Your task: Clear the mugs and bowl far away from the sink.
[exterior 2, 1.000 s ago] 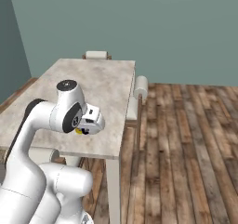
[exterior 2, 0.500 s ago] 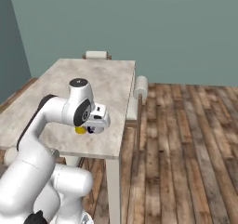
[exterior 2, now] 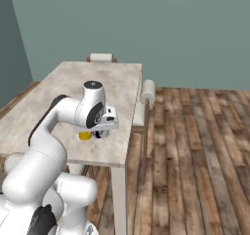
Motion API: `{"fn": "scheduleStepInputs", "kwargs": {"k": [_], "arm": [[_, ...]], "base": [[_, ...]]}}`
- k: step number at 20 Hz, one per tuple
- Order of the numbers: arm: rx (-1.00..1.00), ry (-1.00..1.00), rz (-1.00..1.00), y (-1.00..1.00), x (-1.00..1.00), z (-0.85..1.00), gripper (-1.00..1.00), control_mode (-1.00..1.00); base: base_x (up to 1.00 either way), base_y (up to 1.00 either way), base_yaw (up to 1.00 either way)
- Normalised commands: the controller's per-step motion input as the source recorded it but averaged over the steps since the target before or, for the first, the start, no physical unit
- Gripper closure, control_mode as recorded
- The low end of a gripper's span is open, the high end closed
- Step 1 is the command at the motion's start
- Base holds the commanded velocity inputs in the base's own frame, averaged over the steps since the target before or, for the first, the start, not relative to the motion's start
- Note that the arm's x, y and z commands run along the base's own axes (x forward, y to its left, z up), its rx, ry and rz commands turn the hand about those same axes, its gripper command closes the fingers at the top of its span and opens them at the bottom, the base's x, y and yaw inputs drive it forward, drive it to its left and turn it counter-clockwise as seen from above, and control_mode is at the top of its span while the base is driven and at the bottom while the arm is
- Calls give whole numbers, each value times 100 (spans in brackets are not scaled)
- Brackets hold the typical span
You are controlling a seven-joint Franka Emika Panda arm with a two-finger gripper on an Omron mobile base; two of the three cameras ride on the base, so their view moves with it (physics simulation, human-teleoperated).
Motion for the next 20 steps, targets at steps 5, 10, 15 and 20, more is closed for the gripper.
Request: {"fn": "scheduleStepInputs", "kwargs": {"k": [5,10,15,20], "arm": [[-1,-3,12,0,1,-22,100,-100],[-2,0,0,0,0,-23,100,-100],[-2,0,0,0,0,-23,100,-100],[-1,-1,0,0,0,-23,100,-100]], "base": [[0,0,0],[0,0,0],[0,0,0],[0,0,0]]}}
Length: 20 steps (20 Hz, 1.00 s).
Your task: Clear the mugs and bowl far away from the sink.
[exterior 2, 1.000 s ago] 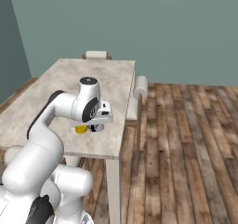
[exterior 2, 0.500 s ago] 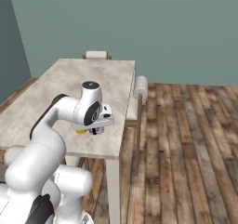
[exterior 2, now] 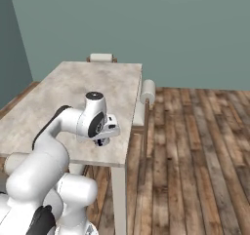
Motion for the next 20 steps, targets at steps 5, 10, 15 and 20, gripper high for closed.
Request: {"fn": "scheduleStepInputs", "kwargs": {"k": [5,10,15,20], "arm": [[2,-7,7,0,10,-31,100,-100],[2,-11,10,0,24,-41,100,-100],[0,-1,1,0,29,-25,100,-100],[0,2,0,0,33,-11,100,-100]], "base": [[0,0,0],[0,0,0],[0,0,0],[0,0,0]]}}
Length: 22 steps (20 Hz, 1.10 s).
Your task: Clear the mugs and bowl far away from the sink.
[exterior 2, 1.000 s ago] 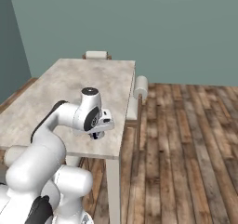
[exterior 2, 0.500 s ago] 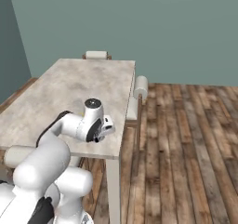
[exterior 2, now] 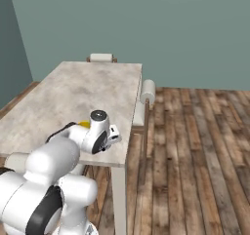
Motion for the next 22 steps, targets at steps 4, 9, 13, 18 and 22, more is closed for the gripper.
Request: {"fn": "scheduleStepInputs", "kwargs": {"k": [4,9,13,18,22], "arm": [[0,5,0,0,20,-3,100,-100],[0,6,0,0,23,-12,100,-100],[0,0,0,0,10,-23,100,-100],[0,0,0,0,12,-25,100,-100],[0,0,0,0,11,-31,100,-100]], "base": [[0,0,0],[0,0,0],[0,0,0],[0,0,0],[0,0,0]]}}
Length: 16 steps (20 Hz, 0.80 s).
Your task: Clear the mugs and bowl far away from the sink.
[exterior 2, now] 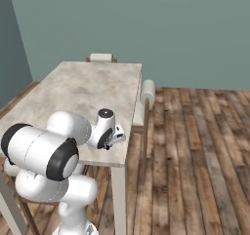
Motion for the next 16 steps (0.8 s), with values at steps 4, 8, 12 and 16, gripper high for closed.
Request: {"fn": "scheduleStepInputs", "kwargs": {"k": [4,8,12,16], "arm": [[0,0,0,0,9,-28,100,-100],[0,0,0,0,0,-28,-100,-100],[0,-1,0,0,0,0,-100,-100],[0,-1,0,0,0,1,-100,-100]], "base": [[0,0,0],[0,0,0],[0,0,0],[0,0,0]]}}
